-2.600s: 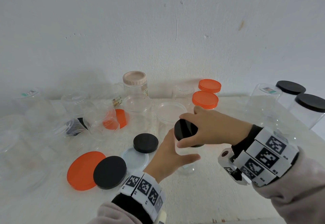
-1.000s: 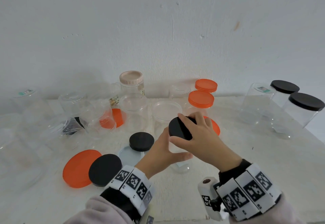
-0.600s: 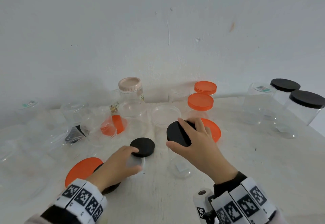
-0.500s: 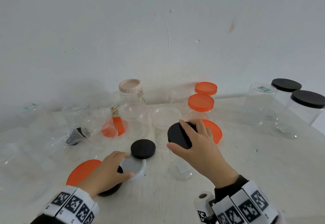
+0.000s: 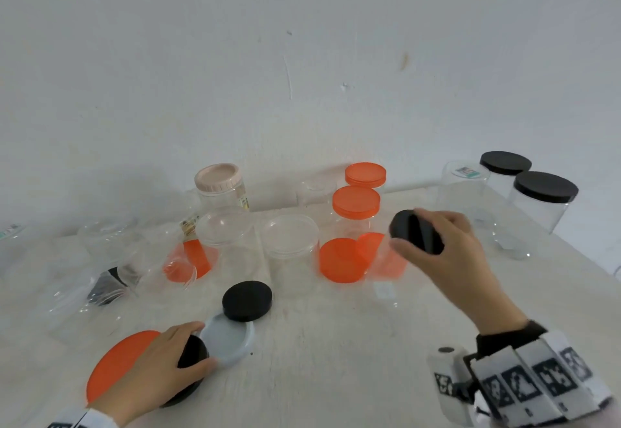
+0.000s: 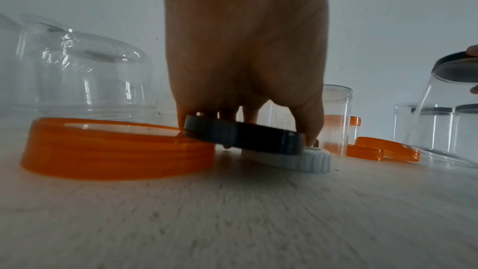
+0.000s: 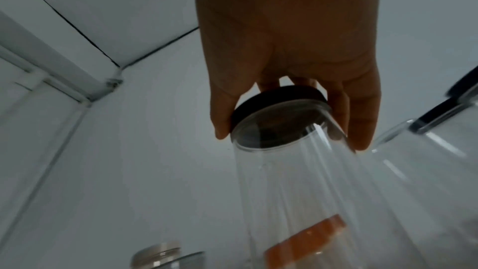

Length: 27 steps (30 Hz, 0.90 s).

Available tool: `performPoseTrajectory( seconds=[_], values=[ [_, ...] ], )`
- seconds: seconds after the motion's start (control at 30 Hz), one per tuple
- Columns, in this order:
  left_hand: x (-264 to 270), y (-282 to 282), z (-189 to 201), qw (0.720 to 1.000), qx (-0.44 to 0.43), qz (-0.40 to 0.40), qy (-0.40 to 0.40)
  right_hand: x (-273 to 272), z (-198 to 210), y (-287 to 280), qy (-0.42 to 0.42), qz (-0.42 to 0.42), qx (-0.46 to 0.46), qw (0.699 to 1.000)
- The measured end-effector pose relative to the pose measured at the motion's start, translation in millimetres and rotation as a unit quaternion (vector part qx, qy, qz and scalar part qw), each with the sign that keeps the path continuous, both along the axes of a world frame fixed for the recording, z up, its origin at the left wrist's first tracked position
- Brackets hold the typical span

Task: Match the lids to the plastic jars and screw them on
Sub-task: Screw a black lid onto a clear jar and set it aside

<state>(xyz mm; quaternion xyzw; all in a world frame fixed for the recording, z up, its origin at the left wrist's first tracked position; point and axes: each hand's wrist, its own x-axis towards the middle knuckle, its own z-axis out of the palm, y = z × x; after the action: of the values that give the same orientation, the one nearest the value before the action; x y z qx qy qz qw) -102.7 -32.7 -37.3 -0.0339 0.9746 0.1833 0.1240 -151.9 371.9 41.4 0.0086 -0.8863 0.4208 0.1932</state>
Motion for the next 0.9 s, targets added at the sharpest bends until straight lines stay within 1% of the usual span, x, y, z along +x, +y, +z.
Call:
performPoseTrajectory(
  seconds=[0.17, 0.43, 0.57, 0.67, 0.77, 0.9],
  values=[
    [-3.1, 2.8, -0.9, 1.0, -0.002, 0.0, 0.003, -35.0, 1.8, 55.2, -0.032, -0.101, 0.007, 0.994],
    [-1.3, 5.0, -0.8, 1.0, -0.006, 0.003, 0.013, -63.4, 7.1, 103.7, -0.047, -0.193, 0.048, 0.979],
    [-2.4, 6.4, 0.7, 1.0, -0.011, 0.01, 0.012, -69.2, 8.4, 114.8, -0.071, -0.218, 0.076, 0.97],
    [-4.1, 5.2, 1.5, 1.0, 0.003, 0.006, 0.011, -71.5, 7.7, 117.3, -0.103, -0.222, 0.095, 0.965],
    [-3.6, 4.4, 2.8, 1.0, 0.014, 0.004, 0.009, -74.5, 11.6, 114.2, -0.124, -0.245, 0.124, 0.953],
    [-3.9, 6.6, 3.7, 1.0, 0.013, 0.009, 0.007, -83.9, 25.7, 103.0, -0.123, -0.247, 0.165, 0.947]
  ],
)
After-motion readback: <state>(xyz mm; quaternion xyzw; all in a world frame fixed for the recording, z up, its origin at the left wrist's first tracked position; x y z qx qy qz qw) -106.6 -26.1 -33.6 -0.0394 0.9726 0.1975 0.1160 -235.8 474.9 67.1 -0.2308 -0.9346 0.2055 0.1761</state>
